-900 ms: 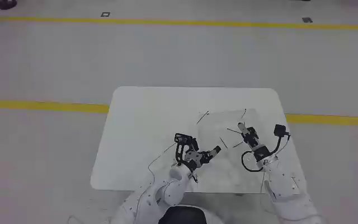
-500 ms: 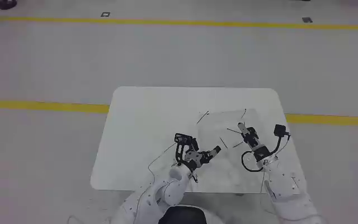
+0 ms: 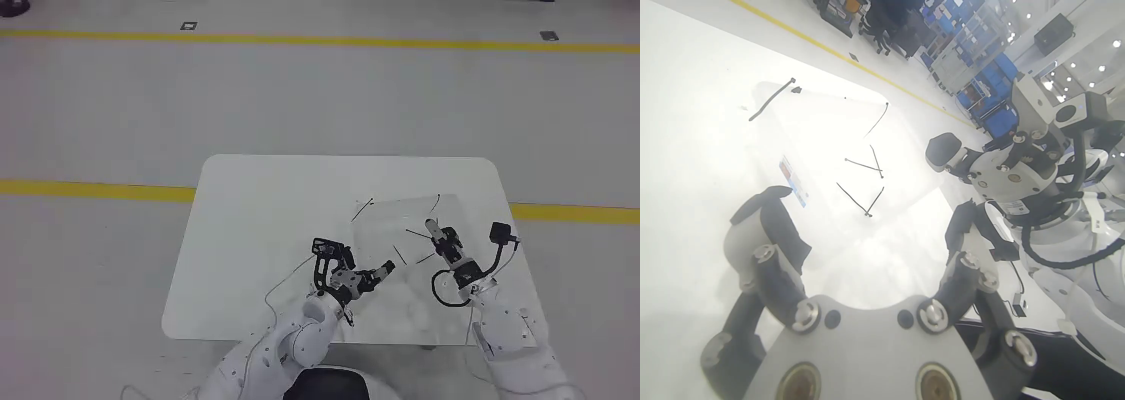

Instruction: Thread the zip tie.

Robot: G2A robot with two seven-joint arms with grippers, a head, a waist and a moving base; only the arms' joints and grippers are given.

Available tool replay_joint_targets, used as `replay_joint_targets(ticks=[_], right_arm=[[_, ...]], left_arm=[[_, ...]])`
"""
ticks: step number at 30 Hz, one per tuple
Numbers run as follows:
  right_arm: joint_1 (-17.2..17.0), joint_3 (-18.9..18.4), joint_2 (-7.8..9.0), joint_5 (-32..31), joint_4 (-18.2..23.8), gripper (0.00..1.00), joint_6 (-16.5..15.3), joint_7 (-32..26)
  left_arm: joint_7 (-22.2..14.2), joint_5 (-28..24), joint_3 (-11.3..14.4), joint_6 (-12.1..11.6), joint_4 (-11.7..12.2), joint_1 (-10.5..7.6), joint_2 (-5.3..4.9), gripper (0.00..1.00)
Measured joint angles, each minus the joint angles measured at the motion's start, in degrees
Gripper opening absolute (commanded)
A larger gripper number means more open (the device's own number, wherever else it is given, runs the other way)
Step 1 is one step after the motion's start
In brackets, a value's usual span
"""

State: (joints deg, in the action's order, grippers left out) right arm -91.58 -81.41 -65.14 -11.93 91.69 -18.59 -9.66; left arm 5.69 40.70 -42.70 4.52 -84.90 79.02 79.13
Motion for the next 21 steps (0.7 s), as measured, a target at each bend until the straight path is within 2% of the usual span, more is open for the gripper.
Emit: replay_joint_targets(ticks=[9,13,21], right_arm=[[0.0,0.0,0.0,0.0,0.0,1.0,0.0,0.0],[0.0,0.0,0.0,0.0,0.0,1.0,0.0,0.0],[0.0,0.0,0.0,0.0,0.0,1.0,0.0,0.0]], left_arm=[[-0.05,-0.12,-0.07,-0.13,-0.03,0.02,-0.01,1.0],[-0.62,-1.51,-1.04,-2.09,-0.37,-0.01,-0.17,1.0],[-0.89,-1.03,-3.5,-3.45,-4.68,2.01,-1.06,1.0]])
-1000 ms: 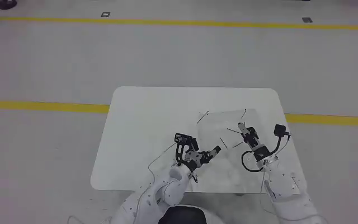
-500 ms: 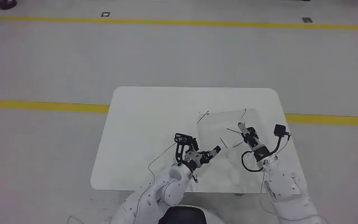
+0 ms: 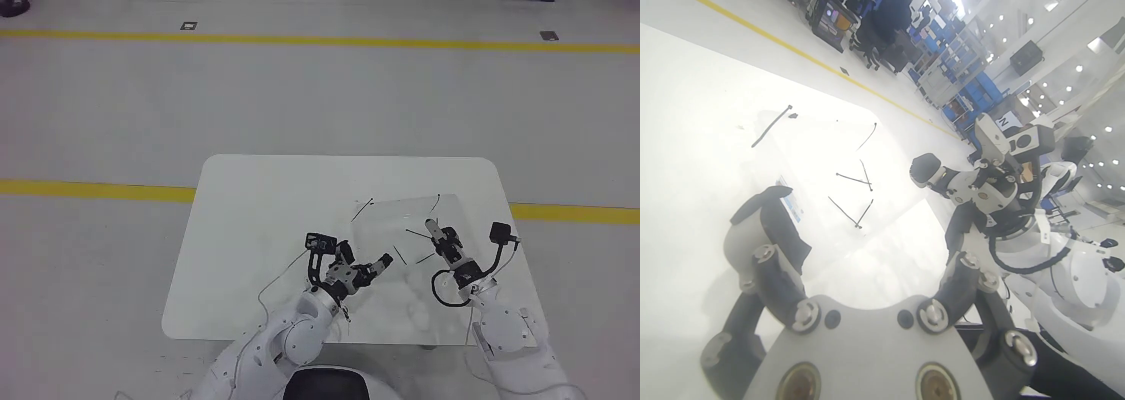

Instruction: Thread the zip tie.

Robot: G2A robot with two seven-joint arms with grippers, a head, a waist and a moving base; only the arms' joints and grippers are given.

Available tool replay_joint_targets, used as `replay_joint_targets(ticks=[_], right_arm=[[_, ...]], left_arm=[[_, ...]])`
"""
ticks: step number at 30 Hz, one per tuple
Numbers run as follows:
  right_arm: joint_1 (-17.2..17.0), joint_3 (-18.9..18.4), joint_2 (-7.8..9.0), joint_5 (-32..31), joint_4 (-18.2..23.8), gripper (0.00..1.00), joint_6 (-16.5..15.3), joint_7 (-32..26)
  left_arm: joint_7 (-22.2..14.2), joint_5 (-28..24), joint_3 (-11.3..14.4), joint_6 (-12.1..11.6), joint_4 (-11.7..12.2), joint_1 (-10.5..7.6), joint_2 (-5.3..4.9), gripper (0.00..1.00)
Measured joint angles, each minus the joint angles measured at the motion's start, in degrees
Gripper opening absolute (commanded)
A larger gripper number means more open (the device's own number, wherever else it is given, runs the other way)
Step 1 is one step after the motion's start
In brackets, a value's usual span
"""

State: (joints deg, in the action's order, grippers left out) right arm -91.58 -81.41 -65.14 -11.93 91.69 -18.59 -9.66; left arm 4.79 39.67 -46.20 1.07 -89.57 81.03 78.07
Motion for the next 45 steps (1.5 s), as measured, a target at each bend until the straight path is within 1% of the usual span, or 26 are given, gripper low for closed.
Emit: replay_joint_targets(ticks=[3,6,9,13,17,26,29,32,36,38,40,43,45], right_arm=[[0.0,0.0,0.0,0.0,0.0,1.0,0.0,0.0],[0.0,0.0,0.0,0.0,0.0,1.0,0.0,0.0],[0.0,0.0,0.0,0.0,0.0,1.0,0.0,0.0],[0.0,0.0,0.0,0.0,0.0,1.0,0.0,0.0],[0.0,0.0,0.0,0.0,0.0,1.0,0.0,0.0],[0.0,0.0,0.0,0.0,0.0,1.0,0.0,0.0],[0.0,0.0,0.0,0.0,0.0,1.0,0.0,0.0],[0.0,0.0,0.0,0.0,0.0,1.0,0.0,0.0],[0.0,0.0,0.0,0.0,0.0,1.0,0.0,0.0],[0.0,0.0,0.0,0.0,0.0,1.0,0.0,0.0],[0.0,0.0,0.0,0.0,0.0,1.0,0.0,0.0],[0.0,0.0,0.0,0.0,0.0,1.0,0.0,0.0],[0.0,0.0,0.0,0.0,0.0,1.0,0.0,0.0]], left_arm=[[-1.23,0.43,-0.62,0.17,-1.65,0.35,-0.27,1.0],[-2.52,0.34,-0.85,0.61,-2.5,-0.14,-0.29,1.0],[-3.57,-0.84,-1.21,0.99,-2.31,-1.43,-0.12,1.0],[-4.31,-3.22,-1.64,0.77,-1.84,-2.87,0.15,1.0],[-4.17,-4.24,-2.11,0.92,-1.66,-3.54,0.27,1.0],[-1.72,-6.46,-3.93,2.71,-0.61,-4.47,0.57,1.0],[-0.37,-5.56,-4.21,3.34,0.88,-5.38,0.72,1.0],[-0.11,-8.09,-4.92,4.16,2.9,-6.81,1.08,1.0],[-1.09,-10.29,-5.07,3.82,5.45,-8.28,1.45,1.0],[-1.61,-11.48,-5.33,4.33,6.72,-9.02,1.62,1.0],[-2.2,-12.9,-5.52,4.99,8.45,-9.95,1.85,1.0],[-2.98,-14.67,-5.76,4.65,11.22,-11.26,2.13,1.0],[-4.66,-15.36,-5.69,4.48,13.17,-12.41,2.27,1.0]])
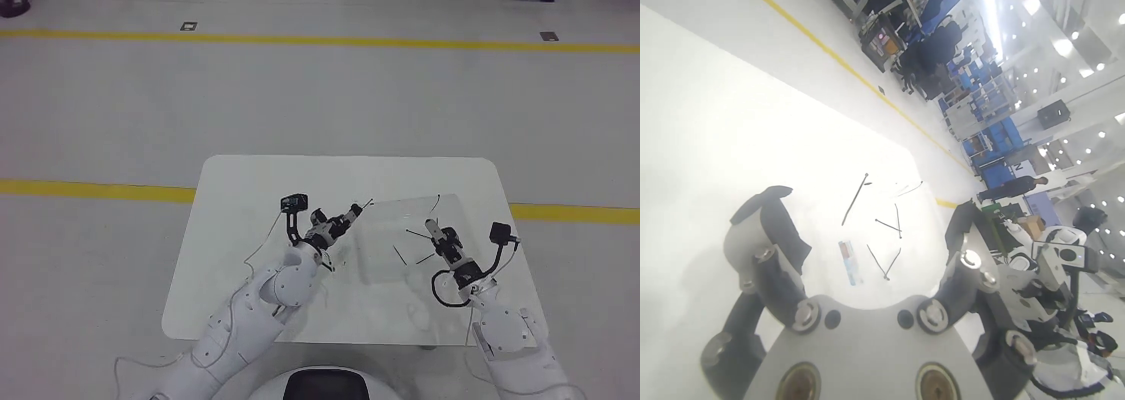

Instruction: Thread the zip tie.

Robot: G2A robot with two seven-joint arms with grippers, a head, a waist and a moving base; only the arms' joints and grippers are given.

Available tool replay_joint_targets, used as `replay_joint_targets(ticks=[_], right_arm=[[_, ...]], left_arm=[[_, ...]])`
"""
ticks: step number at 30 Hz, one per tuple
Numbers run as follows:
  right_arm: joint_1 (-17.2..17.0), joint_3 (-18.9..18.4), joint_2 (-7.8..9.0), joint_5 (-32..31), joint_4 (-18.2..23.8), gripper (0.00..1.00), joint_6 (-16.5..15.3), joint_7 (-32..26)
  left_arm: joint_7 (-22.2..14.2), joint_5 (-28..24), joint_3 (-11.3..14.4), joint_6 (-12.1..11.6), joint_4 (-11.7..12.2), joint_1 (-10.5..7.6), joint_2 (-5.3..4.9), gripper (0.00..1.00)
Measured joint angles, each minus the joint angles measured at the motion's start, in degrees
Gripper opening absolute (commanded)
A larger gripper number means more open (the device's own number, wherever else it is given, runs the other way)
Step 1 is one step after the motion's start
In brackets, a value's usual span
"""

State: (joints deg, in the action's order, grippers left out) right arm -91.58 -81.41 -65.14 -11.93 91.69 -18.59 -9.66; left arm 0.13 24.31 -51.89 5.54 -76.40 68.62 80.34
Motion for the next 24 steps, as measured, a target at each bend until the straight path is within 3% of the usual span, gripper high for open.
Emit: replay_joint_targets(ticks=[3,14,17,24], right_arm=[[0.0,0.0,0.0,0.0,0.0,1.0,0.0,0.0],[0.0,0.0,0.0,0.0,0.0,1.0,0.0,0.0],[0.0,0.0,0.0,0.0,0.0,1.0,0.0,0.0],[0.0,0.0,0.0,0.0,0.0,1.0,0.0,0.0]], left_arm=[[-1.36,-0.1,0.17,0.14,1.64,-1.06,0.12,1.0],[-1.28,-0.08,0.17,0.16,1.59,-1.02,0.12,1.0],[-1.38,-0.35,0.62,-0.93,1.57,-0.88,0.24,1.0],[-2.57,-4.19,0.62,-3.4,5.09,-3.52,0.92,1.0]])
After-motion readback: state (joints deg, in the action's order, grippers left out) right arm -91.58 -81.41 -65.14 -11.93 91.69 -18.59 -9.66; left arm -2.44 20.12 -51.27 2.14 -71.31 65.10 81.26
